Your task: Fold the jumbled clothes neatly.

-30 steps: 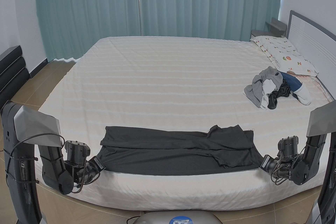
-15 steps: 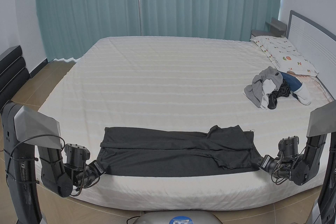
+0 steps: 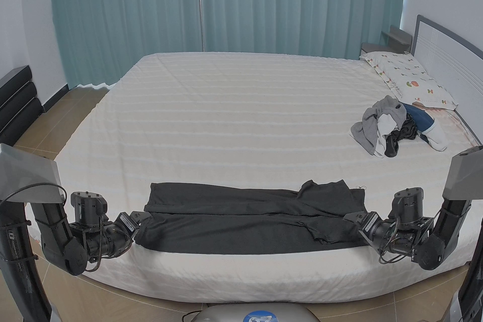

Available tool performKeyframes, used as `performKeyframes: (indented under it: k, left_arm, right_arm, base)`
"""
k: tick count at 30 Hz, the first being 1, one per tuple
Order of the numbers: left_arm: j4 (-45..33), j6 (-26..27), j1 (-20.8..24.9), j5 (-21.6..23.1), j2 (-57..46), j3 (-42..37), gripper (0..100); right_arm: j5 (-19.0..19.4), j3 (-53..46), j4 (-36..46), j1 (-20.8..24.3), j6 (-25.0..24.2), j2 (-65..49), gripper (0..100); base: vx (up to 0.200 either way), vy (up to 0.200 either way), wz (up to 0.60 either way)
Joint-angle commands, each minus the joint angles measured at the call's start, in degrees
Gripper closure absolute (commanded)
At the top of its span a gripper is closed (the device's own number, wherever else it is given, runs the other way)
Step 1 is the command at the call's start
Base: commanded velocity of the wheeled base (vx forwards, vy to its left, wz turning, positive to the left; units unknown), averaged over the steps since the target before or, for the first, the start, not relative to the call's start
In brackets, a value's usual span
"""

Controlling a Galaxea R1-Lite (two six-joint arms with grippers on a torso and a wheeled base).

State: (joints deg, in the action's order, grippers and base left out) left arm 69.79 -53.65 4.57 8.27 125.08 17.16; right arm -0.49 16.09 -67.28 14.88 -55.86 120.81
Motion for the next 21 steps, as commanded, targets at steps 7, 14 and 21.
performKeyframes:
  k: [7, 14, 21]
  left_arm:
    - [0.1, -5.5, -1.2, 1.1, 0.9, 4.0, 0]
    - [0.3, -5.3, -1.1, 0.8, 1.8, 4.4, 0]
    - [0.3, -5.2, -0.9, 0.7, 1.8, 4.5, 0]
  right_arm:
    - [-0.4, 6.7, -1.4, 5.0, -5.1, 10.3, 0]
    - [-0.3, 7.9, -2.2, 5.1, -6.7, 10.6, 0]
    - [-0.3, 8.3, -2.5, 5.9, -7.0, 10.5, 0]
  base:
    - [0.0, 0.0, 0.0]
    - [0.0, 0.0, 0.0]
    - [0.0, 0.0, 0.0]
